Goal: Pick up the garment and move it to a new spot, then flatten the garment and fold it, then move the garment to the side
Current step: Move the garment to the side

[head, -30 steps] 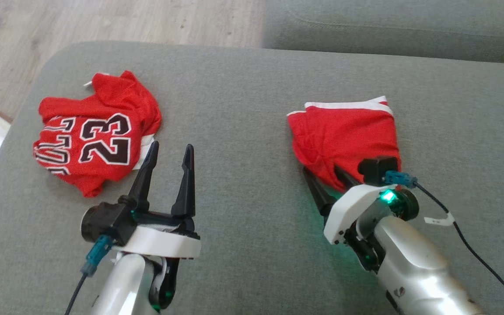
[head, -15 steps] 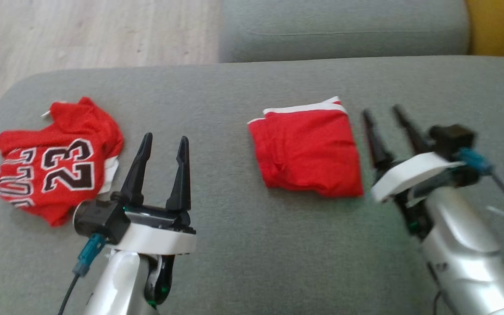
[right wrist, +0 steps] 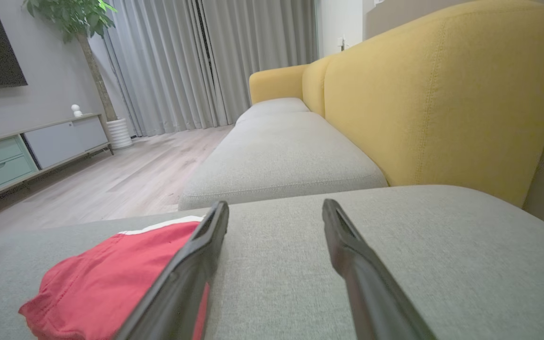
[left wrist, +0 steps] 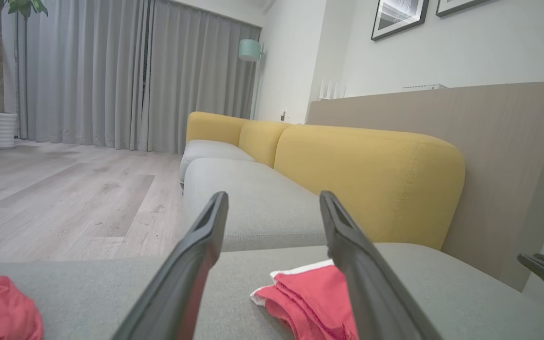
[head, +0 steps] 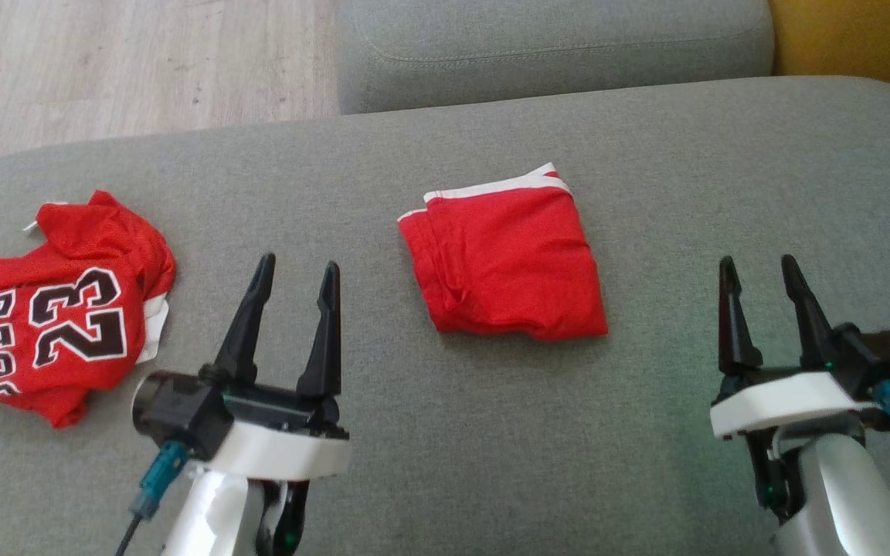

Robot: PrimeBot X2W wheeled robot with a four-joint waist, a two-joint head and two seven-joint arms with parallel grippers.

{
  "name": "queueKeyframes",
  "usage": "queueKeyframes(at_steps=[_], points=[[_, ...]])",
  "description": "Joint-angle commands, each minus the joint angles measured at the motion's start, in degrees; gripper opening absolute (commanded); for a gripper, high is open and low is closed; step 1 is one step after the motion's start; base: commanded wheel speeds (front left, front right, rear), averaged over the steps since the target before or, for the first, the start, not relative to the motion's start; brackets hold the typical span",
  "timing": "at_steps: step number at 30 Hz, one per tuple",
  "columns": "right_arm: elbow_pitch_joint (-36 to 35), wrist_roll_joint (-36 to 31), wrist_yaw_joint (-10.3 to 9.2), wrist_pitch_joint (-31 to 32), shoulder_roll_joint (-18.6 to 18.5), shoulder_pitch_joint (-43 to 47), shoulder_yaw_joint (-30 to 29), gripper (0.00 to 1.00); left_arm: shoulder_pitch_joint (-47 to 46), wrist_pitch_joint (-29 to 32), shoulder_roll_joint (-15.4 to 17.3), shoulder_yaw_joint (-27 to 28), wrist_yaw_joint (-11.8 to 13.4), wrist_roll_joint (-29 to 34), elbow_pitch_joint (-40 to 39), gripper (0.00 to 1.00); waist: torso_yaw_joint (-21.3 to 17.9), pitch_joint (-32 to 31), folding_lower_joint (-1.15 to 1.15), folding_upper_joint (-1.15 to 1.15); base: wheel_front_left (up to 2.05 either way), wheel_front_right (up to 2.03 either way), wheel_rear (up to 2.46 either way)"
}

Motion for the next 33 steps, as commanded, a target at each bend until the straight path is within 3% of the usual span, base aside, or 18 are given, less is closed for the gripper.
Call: queueKeyframes(at_steps=[1, 10, 17, 26, 33], points=[[-3.2, 0.2, 0.40, -0.6, 0.2, -1.1, 1.2, 1.00, -0.9, -0.5, 0.4, 2.0, -0.1, 0.2, -2.5, 1.00, 0.0, 0.1, 0.00, 0.00, 0.00, 0.00, 0.00], [-5.5, 1.2, 0.40, -0.1, 0.3, -2.0, 1.1, 1.00, -1.2, -0.5, 0.4, 0.8, -0.2, 0.3, -3.5, 1.00, 1.8, 2.5, 0.00, 0.00, 0.00, 0.00, 0.00], [-2.6, 0.9, 0.40, 5.1, 0.3, -6.7, 1.1, 1.00, -3.5, -0.5, 0.4, -0.8, -0.3, -0.2, -3.5, 1.00, 5.1, 6.6, 0.00, 0.00, 0.00, 0.00, 0.00], [13.2, 10.2, 0.40, 13.9, 0.3, -15.1, 4.3, 1.00, -6.4, -0.5, 0.4, -4.1, 0.2, -2.1, -2.7, 1.00, 10.7, 10.8, 0.00, 0.00, 0.00, 0.00, 0.00], [24.4, 9.7, 0.40, 14.9, 0.3, -19.2, 6.3, 1.00, -7.2, -0.5, 0.4, -4.4, 0.6, -3.1, -2.3, 1.00, 12.8, 11.4, 0.00, 0.00, 0.00, 0.00, 0.00]])
